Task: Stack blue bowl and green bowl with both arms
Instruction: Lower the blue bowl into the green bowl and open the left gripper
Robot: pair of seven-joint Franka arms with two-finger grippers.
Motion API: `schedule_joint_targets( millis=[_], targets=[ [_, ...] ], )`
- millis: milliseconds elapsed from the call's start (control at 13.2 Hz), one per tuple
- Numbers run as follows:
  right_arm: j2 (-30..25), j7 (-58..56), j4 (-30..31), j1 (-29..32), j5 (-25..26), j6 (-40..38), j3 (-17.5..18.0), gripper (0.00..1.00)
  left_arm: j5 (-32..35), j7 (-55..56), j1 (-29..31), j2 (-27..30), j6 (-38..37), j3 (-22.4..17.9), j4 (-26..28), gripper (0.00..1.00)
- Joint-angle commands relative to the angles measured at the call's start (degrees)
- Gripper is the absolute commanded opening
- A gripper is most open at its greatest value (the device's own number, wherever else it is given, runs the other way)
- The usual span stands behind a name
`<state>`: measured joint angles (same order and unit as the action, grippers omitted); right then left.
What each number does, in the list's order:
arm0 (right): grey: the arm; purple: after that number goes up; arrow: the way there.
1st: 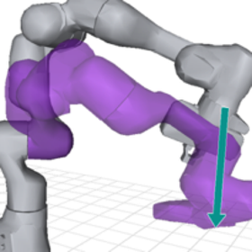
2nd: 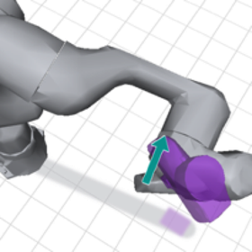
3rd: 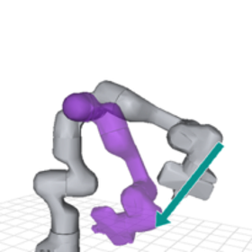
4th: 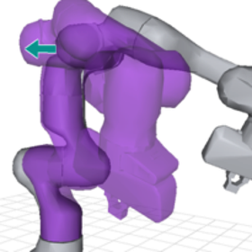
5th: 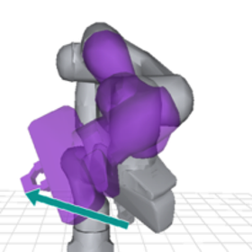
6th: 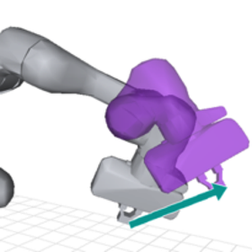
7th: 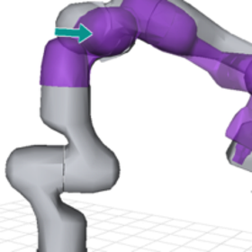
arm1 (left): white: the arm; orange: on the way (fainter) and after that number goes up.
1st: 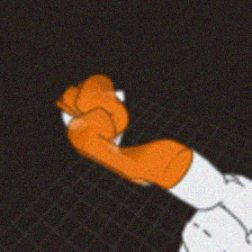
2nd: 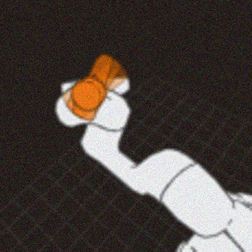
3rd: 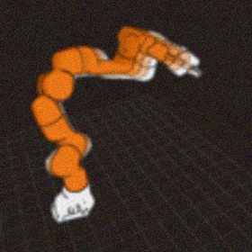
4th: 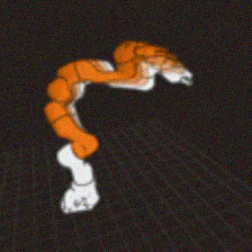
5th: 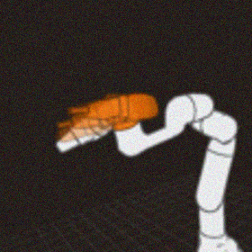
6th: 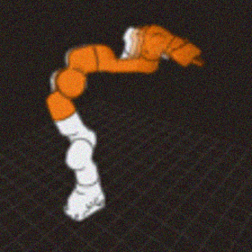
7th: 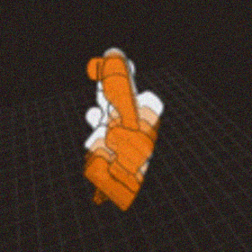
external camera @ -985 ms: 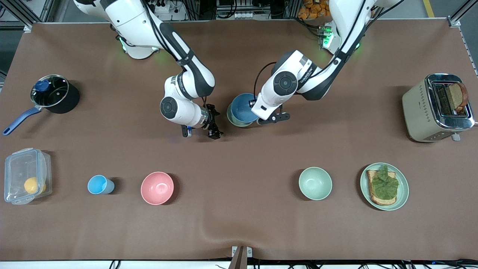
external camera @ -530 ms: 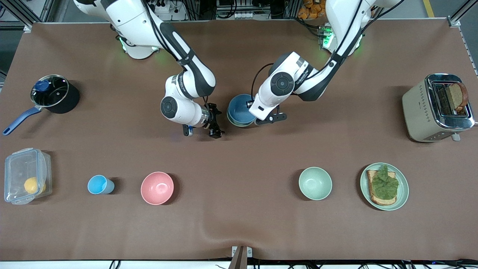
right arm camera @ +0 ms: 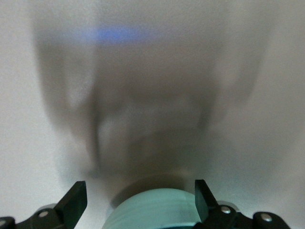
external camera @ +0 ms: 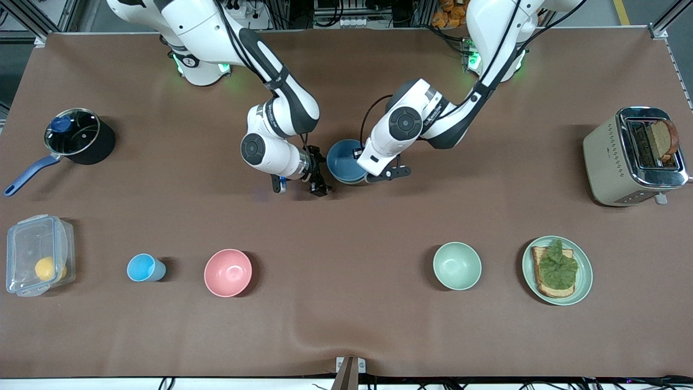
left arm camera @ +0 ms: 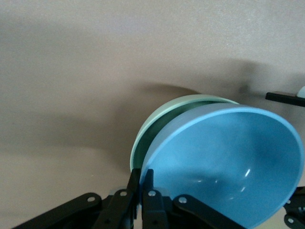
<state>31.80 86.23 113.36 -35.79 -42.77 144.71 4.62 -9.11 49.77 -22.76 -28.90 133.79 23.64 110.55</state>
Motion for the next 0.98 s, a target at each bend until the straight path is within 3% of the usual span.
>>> schedule_joint_targets(
  millis=[0, 76, 152, 227, 303, 379, 682, 909],
  targets=[
    [-0.77, 0.08, 0.81, -0.16, -1.53, 0.75, 0.04, 1.00, -0.82, 1.12, -0.80, -1.51, 0.51, -0.18, -1.57, 0.00],
    [-0.77, 0.08, 0.81, -0.16, -1.53, 0.75, 0.04, 1.00, -0.82, 1.12, -0.80, -1.68, 0.51, -0.18, -1.57, 0.00],
    [-0.86, 0.08, 0.81, -0.16, -1.53, 0.75, -0.05, 1.00, -0.90, 1.12, -0.80, -1.77, 0.51, -0.18, -1.57, 0.07],
    [-0.86, -0.01, 0.90, -0.07, -1.53, 0.66, -0.05, 1.00, -0.82, 1.12, -0.71, -2.03, 0.51, -0.18, -1.57, 0.39],
    [-0.95, -0.01, 1.16, -0.07, -1.53, 0.66, -0.05, 1.00, -0.90, 1.20, -0.71, -2.04, 0.42, -0.18, -1.66, 0.94],
    [-1.04, -0.01, 1.34, -0.07, -1.44, 0.66, -0.05, 1.00, -0.73, 1.20, -0.71, -1.86, 0.42, -0.26, -1.74, 1.00],
    [-1.91, -1.49, 1.42, 0.28, -1.44, -0.39, -0.13, 1.00, -0.47, 1.64, 0.61, 2.43, -0.63, -0.53, -2.01, 1.00],
    [-5.76, -8.51, 2.39, 2.81, -0.57, -11.24, -2.84, 1.00, -0.03, 1.73, 5.16, 10.24, -5.19, -0.88, -2.10, 1.00]
  ],
)
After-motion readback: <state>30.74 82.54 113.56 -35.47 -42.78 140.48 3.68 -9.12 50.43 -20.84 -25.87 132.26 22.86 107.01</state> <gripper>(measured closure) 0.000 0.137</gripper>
